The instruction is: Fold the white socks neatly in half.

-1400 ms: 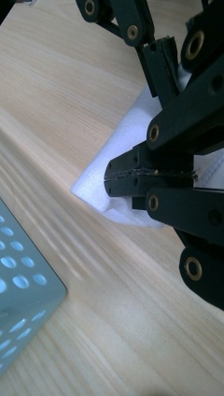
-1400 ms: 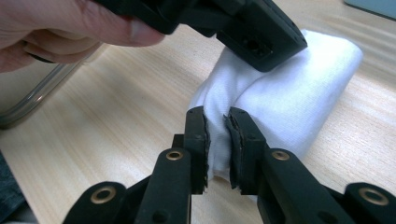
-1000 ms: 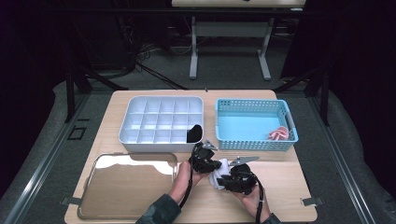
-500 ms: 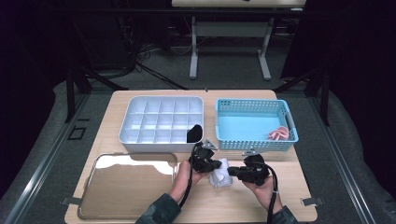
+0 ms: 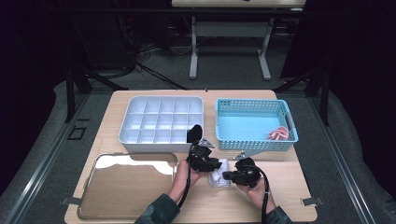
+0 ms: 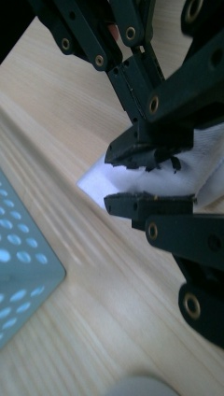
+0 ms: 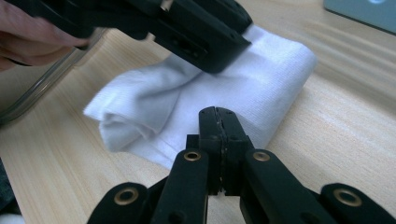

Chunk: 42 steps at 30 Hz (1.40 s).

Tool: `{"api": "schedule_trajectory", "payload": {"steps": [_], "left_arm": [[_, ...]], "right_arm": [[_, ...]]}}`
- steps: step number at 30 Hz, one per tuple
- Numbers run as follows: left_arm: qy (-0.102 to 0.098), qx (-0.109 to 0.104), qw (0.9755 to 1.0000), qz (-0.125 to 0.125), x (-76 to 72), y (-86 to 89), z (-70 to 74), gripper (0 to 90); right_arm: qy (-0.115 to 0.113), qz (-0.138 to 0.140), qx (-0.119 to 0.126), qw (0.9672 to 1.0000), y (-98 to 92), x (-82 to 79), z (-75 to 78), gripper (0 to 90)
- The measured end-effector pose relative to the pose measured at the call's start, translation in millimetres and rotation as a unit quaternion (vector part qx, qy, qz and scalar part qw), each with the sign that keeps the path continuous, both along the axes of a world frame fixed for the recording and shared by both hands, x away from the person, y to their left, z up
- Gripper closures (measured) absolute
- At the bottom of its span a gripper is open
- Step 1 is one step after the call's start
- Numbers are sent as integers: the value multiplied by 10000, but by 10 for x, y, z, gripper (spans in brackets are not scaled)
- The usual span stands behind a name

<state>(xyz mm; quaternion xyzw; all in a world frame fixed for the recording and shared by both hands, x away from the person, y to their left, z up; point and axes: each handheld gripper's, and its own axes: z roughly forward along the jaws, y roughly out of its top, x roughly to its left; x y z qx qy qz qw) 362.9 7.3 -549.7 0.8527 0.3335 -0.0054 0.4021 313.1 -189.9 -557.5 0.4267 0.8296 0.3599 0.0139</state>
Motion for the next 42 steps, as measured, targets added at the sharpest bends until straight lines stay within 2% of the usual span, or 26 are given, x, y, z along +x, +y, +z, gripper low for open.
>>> {"api": "schedule_trajectory", "payload": {"steps": [4, 7, 9, 12, 15, 19, 22, 29, 33, 36, 42], "left_arm": [[52, -59, 9994, 334, -27, 118, 29, 568], [166, -49, 9984, 544, -73, 193, 36, 479], [275, -22, 9976, 638, -98, 249, 26, 406], [501, -68, 9961, 722, -145, 310, -6, 353], [625, -70, 9952, 746, -180, 323, -46, 323], [832, -95, 9937, 743, -191, 306, -112, 319], [896, -85, 9934, 710, -189, 286, -135, 320], [1209, -274, 9898, 698, -158, 279, -208, 329], [1243, -231, 9897, 670, -156, 258, -204, 372], [1237, -143, 9905, 583, -157, 229, -196, 399], [1333, -49, 9903, 382, -134, 158, -185, 431]], "right_arm": [[-37, -56, 43, 10000, -4, -13, -16, 900], [-16, -106, 85, 9999, -4, -21, -22, 900], [-57, -88, 6, 9999, -2, -26, -18, 900], [-75, -94, 3, 9999, 2, -32, -22, 900], [-95, -100, 14, 9999, 0, -36, -30, 900], [-112, -108, 15, 9999, 7, -42, -35, 900], [-103, -118, 39, 9999, 4, -45, -43, 900], [-108, -112, 14, 9999, 7, -51, -45, 900], [-108, -113, 16, 9999, 11, -48, -48, 900], [-108, -92, -31, 9999, 15, -45, -43, 900], [-103, -116, -58, 9999, 31, -46, -45, 900]]}}
